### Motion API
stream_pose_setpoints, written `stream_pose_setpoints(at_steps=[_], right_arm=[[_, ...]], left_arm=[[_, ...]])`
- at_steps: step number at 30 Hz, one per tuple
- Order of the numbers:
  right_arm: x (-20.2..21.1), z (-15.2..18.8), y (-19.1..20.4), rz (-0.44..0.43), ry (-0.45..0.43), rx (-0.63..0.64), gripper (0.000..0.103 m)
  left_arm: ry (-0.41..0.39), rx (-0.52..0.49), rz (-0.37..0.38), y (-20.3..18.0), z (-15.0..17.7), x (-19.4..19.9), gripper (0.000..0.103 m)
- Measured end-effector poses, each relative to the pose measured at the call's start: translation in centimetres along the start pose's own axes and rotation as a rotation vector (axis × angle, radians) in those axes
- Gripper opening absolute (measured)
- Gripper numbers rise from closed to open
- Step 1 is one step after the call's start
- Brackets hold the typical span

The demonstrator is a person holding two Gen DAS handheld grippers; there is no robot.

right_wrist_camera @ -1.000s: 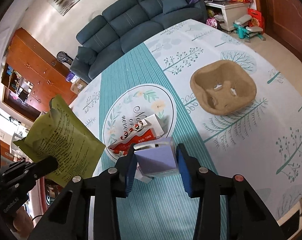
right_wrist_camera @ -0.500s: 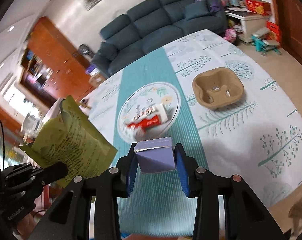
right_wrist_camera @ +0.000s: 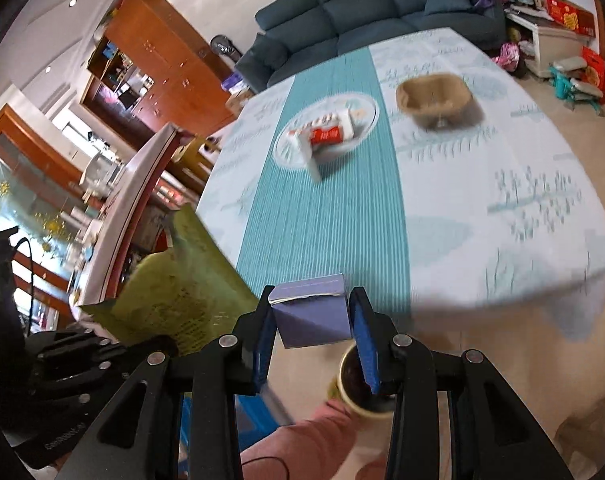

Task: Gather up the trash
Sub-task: 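Carry the yellow-green packet in the left tool and white box in the right tool to the bin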

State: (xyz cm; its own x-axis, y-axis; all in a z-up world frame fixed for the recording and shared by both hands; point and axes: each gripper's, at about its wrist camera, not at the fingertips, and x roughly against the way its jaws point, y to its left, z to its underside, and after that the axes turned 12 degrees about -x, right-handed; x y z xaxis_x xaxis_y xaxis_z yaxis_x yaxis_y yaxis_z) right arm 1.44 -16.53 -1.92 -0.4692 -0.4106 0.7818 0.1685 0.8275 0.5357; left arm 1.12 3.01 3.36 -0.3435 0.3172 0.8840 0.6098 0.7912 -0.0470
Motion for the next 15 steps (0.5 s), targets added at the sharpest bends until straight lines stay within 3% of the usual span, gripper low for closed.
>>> stream_pose_setpoints(at_steps=[7,15], right_arm=[[-2.7,6.6,-2.9,0.051,0.064,-0.045,0.036],[-11.8,13.4,-10.3,0.142,0.125,-0.186,0.036]], left_arm=[[0.091,-0.015,0.065,-2.4,4.4,-1.9,0.0],[0.191,-0.072,0.13,-3.6,10.9,-11.1,0.0]])
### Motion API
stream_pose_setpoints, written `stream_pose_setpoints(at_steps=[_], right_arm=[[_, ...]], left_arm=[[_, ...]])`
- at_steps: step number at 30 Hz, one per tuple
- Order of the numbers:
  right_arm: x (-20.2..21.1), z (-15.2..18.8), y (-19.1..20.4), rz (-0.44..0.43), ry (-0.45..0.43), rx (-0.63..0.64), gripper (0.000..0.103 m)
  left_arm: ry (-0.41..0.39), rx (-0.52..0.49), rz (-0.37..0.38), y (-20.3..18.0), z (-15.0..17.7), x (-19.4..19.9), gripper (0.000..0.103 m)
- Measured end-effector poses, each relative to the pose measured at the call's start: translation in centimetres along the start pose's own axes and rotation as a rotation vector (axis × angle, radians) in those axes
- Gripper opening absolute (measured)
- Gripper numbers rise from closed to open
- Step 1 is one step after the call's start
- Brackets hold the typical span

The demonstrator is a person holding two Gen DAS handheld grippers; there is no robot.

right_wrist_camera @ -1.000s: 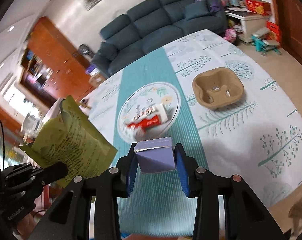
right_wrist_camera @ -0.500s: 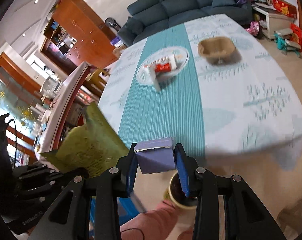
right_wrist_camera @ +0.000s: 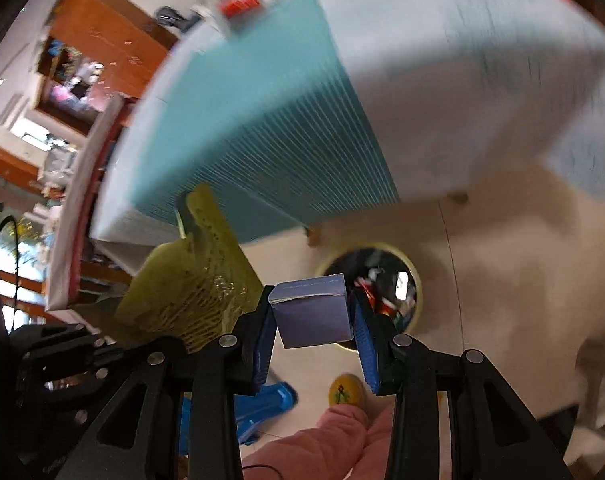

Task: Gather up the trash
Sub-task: 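Carry the yellow-green packet in the left tool and white box in the right tool to the bin, then open both tools over the black bin to drop the packet and box, then move both tools back toward the table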

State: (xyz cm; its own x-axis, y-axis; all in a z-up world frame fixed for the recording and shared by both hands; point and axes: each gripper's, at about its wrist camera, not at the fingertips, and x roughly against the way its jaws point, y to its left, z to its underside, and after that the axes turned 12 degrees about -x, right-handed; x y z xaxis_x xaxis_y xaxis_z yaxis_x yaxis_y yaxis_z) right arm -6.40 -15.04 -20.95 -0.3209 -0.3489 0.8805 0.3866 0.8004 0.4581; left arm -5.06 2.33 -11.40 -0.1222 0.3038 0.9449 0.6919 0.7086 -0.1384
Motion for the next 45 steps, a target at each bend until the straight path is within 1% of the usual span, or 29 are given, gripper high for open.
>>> stream_pose_setpoints(at_steps=[3,9,13,14,15,16,17,18,19,20,21,22,23,24,28,32,33,37,41,45], right_arm=[[-4.4,0.9,-2.7,0.019,0.01,-0.053,0.036],[-11.8,2.6,-6.9,0.045,0.012,-0.104,0.037],[-16.3,2.9,-9.2,0.052,0.041,-0.139,0.037],[-17.3,2.4,-9.7,0.053,0.052,-0.147,0.038],[-18.2,2.6,-10.1,0.062,0.06,-0.152,0.039],[-19.0,2.4,-10.3,0.071,0.068,-0.157,0.044],[-19.7,2.3,-10.5,0.075,0.076,-0.163,0.053],[-20.2,1.8,-10.3,0.078,0.08,-0.168,0.057],[-20.6,1.7,-10.4,0.084,0.08,-0.174,0.061],[-20.8,1.8,-10.4,0.088,0.076,-0.179,0.062],[-20.9,1.8,-10.4,0.087,0.073,-0.184,0.062],[-20.9,1.8,-10.3,0.086,0.07,-0.188,0.062],[-20.8,1.8,-10.1,0.086,0.069,-0.19,0.063],[-20.6,1.9,-10.0,0.086,0.067,-0.191,0.063],[-19.4,1.8,-9.2,0.093,0.058,-0.177,0.063],[-17.7,1.9,-8.3,0.091,0.048,-0.173,0.065],[-17.1,2.0,-7.9,0.091,0.047,-0.171,0.065],[-14.1,2.3,-6.6,0.09,0.045,-0.168,0.066],[-10.4,2.4,-5.0,0.083,0.038,-0.17,0.066],[-6.6,2.7,-3.3,0.08,0.023,-0.175,0.066]], left_arm=[[0.03,-0.014,0.013,0.4,1.5,-4.7,0.0],[0.051,-0.038,0.007,2.0,3.4,-13.9,0.0],[0.033,-0.059,-0.022,3.1,4.3,-18.4,0.0],[0.035,-0.061,-0.03,3.3,4.7,-19.4,0.0],[0.042,-0.057,-0.034,3.6,4.9,-20.5,0.0],[0.051,-0.053,-0.037,3.7,4.9,-21.4,0.0],[0.063,-0.047,-0.043,3.9,5.0,-22.3,0.001],[0.075,-0.042,-0.049,4.1,5.1,-23.1,0.006],[0.079,-0.036,-0.057,4.3,5.3,-23.6,0.017],[0.081,-0.03,-0.07,4.5,5.4,-24.0,0.025],[0.081,-0.025,-0.077,4.7,5.4,-24.2,0.047],[0.079,-0.019,-0.093,4.8,5.4,-24.4,0.058],[0.072,-0.012,-0.107,5.0,5.5,-24.3,0.061],[0.07,-0.003,-0.104,5.2,5.6,-24.2,0.063],[0.089,0.024,-0.121,6.2,5.6,-23.7,0.063],[0.092,0.063,-0.129,6.8,5.7,-22.1,0.063],[0.092,0.079,-0.127,7.2,5.8,-21.8,0.065],[0.095,0.139,-0.118,7.3,6.1,-18.7,0.078],[0.105,0.183,-0.112,7.2,5.7,-15.3,0.079],[0.104,0.185,-0.108,6.7,4.8,-11.2,0.079]])
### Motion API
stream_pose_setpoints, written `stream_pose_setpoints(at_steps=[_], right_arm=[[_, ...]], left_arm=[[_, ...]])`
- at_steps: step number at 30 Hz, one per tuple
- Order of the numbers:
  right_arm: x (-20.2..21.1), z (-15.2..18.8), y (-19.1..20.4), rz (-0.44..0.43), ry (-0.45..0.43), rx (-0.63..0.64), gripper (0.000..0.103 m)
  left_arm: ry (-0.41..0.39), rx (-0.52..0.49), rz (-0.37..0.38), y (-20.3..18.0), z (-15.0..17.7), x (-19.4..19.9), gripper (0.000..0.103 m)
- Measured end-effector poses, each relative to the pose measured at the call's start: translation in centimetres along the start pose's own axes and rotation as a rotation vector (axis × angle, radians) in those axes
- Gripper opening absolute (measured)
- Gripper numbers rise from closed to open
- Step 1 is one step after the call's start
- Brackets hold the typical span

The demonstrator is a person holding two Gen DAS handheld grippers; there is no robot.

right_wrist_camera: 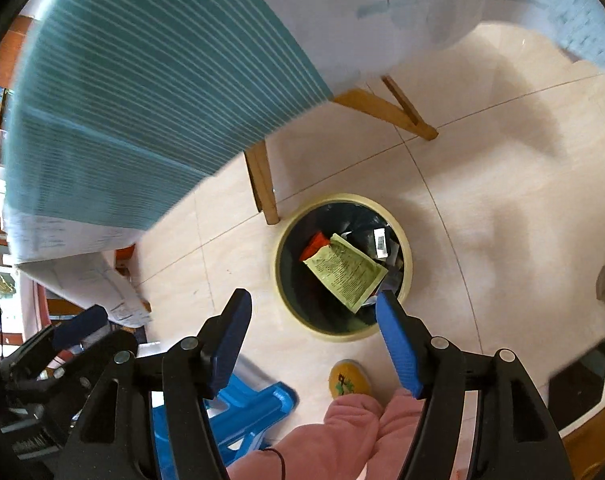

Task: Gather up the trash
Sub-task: 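Move both tools back toward the table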

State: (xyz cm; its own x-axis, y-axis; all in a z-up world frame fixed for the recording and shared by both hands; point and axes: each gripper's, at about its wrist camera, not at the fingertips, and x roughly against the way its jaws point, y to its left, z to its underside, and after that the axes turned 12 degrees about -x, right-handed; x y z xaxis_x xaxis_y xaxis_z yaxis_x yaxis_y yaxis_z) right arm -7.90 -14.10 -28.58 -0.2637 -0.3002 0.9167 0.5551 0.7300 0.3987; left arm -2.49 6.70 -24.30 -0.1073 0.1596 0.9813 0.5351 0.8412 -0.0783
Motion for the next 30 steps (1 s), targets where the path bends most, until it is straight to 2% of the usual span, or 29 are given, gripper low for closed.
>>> stream_pose_setpoints(at_steps=[8,17,24,30], right_arm=[[10.4,1.1,3.6,-0.018,-0.073,-0.008,0.066],[21.0,1.8,9.5,-0.055,-0.206,0.028,0.066],[25.7,2.0,14.1,-0.066,-0.286,0.09,0.066],[28.7,1.2,16.6,-0.072,-0.364,0.124,0.066]], left_arm=[[-0.028,-0.018,-0.001,-0.2,-1.6,9.7,0.079],[-0.145,-0.082,0.033,0.2,-3.2,20.6,0.079],[-0.264,-0.091,0.029,1.8,-4.6,26.9,0.079],[-0.358,-0.089,0.029,3.3,-6.1,30.5,0.079]])
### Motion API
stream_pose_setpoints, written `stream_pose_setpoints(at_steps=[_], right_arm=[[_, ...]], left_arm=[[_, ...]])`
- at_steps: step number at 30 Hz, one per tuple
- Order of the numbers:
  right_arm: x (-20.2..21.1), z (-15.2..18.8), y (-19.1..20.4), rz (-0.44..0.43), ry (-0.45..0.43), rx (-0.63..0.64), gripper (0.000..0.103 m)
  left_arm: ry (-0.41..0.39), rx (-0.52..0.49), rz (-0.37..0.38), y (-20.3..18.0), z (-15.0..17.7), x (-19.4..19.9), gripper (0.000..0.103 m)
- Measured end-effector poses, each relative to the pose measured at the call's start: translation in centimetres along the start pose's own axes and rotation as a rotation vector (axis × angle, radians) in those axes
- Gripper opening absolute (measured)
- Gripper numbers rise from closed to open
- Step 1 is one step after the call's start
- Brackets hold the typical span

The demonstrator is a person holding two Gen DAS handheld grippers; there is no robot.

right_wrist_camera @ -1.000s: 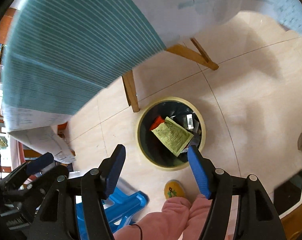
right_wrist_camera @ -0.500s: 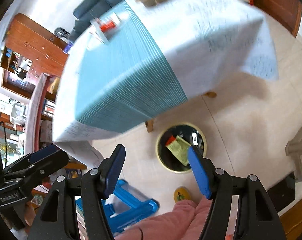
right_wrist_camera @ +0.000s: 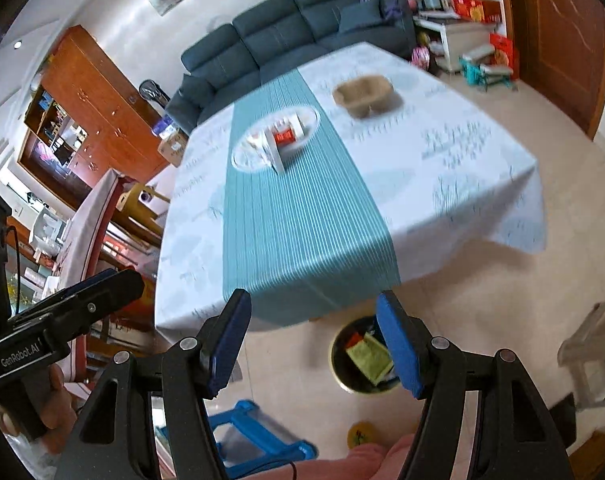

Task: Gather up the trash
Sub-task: 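Move both tools back toward the table, then grasp the white-red wrapper with the left tool while the right grasps the cardboard cup carrier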

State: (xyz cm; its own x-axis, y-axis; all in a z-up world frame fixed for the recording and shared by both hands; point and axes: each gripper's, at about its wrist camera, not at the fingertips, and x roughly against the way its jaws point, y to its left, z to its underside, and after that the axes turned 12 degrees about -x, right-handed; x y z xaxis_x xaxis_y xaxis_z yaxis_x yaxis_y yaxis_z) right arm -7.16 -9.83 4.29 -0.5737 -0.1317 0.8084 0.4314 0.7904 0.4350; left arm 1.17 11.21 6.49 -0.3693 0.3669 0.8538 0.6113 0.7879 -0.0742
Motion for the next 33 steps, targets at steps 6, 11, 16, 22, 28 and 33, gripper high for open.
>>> stream_pose_setpoints(at_steps=[6,11,16,22,28,33], right_arm=[[0.2,-2.4,1.5,-0.013,-0.036,0.033,0.066],[-2.1,-5.3,1.3,-0.02,-0.024,0.037,0.066],[-5.9,-9.9,-0.1,-0.031,0.007,0.034,0.066],[-12.1,-18.2,-2.5,-0.045,0.07,0.04,0.066],[-17.3,-27.2,-5.2,-0.052,0.136,0.056,0.066],[-21.4,-32.7,-6.9,-0.053,0.185,0.051,0.066]], left_arm=[[-0.044,-0.011,-0.007,0.8,-1.8,0.8,0.079],[-0.049,-0.003,-0.009,1.5,-3.6,0.1,0.079],[0.006,0.044,0.002,2.7,-6.2,-3.4,0.079],[0.08,0.145,-0.016,4.3,-11.0,-9.4,0.079],[0.136,0.348,-0.019,6.5,-17.0,-15.6,0.079],[0.171,0.46,-0.063,8.2,-20.6,-20.1,0.079]])
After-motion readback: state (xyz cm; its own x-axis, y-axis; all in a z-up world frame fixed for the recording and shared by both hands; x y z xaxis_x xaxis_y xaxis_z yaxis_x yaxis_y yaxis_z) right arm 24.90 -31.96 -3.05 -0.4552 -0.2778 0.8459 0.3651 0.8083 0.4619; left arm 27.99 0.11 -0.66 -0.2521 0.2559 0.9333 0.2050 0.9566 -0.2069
